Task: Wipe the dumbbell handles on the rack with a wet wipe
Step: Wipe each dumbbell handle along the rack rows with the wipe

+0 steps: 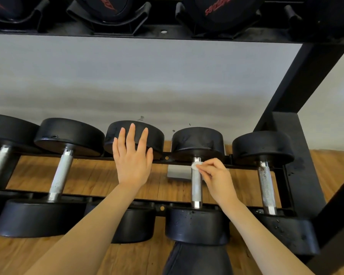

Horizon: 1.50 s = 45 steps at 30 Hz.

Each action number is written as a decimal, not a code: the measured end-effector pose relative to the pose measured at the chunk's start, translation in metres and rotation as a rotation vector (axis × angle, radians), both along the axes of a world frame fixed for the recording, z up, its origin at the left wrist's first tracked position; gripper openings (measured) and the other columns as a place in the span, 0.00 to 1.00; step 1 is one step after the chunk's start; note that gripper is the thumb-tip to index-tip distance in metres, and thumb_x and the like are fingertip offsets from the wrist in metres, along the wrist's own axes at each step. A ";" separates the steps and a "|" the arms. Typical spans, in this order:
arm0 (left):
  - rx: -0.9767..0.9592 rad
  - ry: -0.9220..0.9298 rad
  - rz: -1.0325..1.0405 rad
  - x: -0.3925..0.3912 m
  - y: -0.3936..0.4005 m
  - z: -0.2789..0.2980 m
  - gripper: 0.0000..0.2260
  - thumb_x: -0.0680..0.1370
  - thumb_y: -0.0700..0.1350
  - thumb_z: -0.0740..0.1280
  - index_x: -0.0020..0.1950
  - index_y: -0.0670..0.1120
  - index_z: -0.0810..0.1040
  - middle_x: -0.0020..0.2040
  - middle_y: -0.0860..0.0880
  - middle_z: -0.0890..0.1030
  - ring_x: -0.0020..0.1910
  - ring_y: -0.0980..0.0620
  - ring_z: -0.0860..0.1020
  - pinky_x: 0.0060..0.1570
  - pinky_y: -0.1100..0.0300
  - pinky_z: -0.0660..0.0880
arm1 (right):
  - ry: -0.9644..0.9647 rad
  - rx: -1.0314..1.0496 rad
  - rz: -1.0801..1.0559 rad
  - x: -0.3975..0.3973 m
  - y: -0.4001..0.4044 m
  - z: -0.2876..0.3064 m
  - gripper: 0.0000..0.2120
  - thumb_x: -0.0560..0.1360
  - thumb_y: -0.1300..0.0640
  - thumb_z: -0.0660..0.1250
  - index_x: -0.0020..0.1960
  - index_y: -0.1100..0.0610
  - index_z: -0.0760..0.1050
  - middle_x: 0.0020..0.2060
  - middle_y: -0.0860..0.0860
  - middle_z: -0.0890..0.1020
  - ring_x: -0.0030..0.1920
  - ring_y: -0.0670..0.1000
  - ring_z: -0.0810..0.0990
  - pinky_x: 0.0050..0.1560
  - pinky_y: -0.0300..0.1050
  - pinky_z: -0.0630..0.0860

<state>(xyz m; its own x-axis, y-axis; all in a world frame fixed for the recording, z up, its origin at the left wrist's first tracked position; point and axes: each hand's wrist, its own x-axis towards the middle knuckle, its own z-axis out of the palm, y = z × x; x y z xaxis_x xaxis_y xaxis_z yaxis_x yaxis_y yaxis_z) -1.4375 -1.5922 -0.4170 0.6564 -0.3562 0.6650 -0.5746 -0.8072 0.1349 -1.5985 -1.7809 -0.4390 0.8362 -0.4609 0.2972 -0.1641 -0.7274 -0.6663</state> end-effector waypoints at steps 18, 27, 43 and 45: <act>-0.039 0.032 -0.013 -0.003 0.001 0.003 0.23 0.79 0.49 0.59 0.74 0.49 0.69 0.76 0.40 0.65 0.76 0.37 0.59 0.73 0.40 0.54 | 0.282 -0.339 0.133 0.000 -0.001 0.002 0.27 0.78 0.58 0.66 0.75 0.55 0.64 0.72 0.53 0.64 0.71 0.50 0.63 0.68 0.37 0.64; -0.058 0.027 -0.020 -0.003 0.000 0.002 0.23 0.78 0.45 0.66 0.74 0.49 0.69 0.76 0.40 0.65 0.76 0.36 0.59 0.73 0.40 0.53 | 0.199 -0.516 0.186 0.011 -0.007 0.014 0.28 0.65 0.62 0.80 0.63 0.57 0.78 0.57 0.54 0.80 0.57 0.55 0.79 0.54 0.47 0.80; -0.099 0.000 -0.045 -0.001 0.000 0.001 0.22 0.78 0.46 0.64 0.73 0.49 0.71 0.76 0.40 0.66 0.75 0.37 0.60 0.73 0.39 0.55 | 0.156 -0.708 0.201 0.018 -0.019 0.019 0.26 0.57 0.59 0.84 0.54 0.56 0.83 0.49 0.50 0.85 0.46 0.52 0.83 0.44 0.46 0.81; -0.107 0.009 -0.051 -0.001 0.001 0.002 0.22 0.78 0.48 0.60 0.72 0.49 0.71 0.75 0.40 0.66 0.75 0.37 0.61 0.73 0.39 0.55 | 0.148 -0.675 0.184 0.018 -0.014 0.017 0.27 0.56 0.61 0.85 0.54 0.57 0.83 0.49 0.51 0.84 0.45 0.53 0.83 0.43 0.46 0.82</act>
